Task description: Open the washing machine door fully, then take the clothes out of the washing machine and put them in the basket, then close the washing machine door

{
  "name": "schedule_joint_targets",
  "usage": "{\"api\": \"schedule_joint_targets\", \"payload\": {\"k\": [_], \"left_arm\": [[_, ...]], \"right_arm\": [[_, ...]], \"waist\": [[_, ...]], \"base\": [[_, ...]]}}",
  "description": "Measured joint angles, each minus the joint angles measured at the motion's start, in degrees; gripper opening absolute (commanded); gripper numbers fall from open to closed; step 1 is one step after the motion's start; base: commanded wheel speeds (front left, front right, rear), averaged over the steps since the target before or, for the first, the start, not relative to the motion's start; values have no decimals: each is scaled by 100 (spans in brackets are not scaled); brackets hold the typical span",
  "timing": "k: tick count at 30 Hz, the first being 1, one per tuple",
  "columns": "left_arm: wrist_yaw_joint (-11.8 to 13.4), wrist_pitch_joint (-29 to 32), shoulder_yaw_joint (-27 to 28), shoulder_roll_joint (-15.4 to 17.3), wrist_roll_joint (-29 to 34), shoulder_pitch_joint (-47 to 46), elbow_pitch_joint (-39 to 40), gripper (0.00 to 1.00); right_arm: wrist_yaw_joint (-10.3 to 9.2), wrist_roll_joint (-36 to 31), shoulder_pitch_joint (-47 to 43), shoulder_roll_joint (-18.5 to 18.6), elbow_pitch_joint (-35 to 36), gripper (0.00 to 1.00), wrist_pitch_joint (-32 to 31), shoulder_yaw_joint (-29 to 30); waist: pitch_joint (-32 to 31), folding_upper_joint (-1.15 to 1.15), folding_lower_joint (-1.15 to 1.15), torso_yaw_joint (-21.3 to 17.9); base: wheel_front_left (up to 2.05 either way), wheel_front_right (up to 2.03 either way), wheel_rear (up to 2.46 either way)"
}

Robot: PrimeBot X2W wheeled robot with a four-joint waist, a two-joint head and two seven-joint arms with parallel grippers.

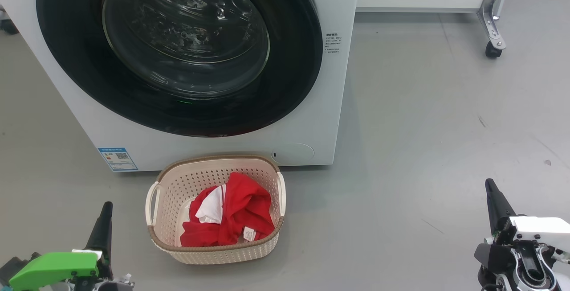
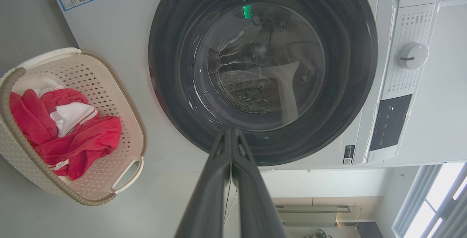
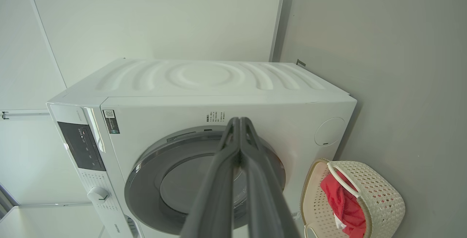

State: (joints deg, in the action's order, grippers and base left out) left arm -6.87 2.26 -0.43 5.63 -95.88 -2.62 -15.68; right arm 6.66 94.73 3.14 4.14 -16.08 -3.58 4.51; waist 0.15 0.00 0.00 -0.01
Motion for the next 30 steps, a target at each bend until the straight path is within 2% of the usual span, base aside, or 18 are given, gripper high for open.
{"api": "schedule_joint_targets", "payload": {"k": [30], "left_arm": [[-1,21,15,-30,1,-11,-19,0]], "right_arm": [[1,0,2,-2,-1,0,-23,11]], "waist": [[0,0,0,0]], "base": [[0,0,0]]}}
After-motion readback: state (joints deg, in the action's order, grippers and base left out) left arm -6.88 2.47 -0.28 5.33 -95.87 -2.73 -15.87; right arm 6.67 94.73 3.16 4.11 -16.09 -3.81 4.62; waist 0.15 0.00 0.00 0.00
